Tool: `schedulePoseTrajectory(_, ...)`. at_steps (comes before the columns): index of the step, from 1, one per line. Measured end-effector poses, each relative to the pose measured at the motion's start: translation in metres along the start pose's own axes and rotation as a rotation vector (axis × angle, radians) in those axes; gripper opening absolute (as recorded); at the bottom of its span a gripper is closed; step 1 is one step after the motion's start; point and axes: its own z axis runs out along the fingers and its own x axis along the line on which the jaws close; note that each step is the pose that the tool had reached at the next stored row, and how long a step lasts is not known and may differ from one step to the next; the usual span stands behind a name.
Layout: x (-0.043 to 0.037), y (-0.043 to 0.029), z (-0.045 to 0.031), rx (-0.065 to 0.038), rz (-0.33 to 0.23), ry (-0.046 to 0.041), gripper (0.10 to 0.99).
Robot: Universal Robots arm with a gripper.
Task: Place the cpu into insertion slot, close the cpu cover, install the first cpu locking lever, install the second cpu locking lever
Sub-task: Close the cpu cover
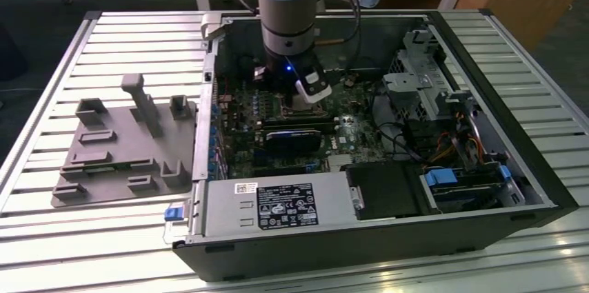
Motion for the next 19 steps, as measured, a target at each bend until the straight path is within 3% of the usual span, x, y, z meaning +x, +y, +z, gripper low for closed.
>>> schedulePoseTrajectory(2, 0.0001, 0.0003, 0.0001, 0.013, -0.001, -0.0008, 0.102)
schedulePoseTrajectory(7, 0.0016, 0.0042, 0.0013, 0.023, -0.001, -0.0017, 0.102)
schedulePoseTrajectory(12, 0.0019, 0.0044, 0.0016, 0.043, -0.003, -0.0034, 0.102)
schedulePoseTrajectory(19, 0.0018, 0.0048, 0.0007, 0.049, -0.003, -0.0040, 0.102)
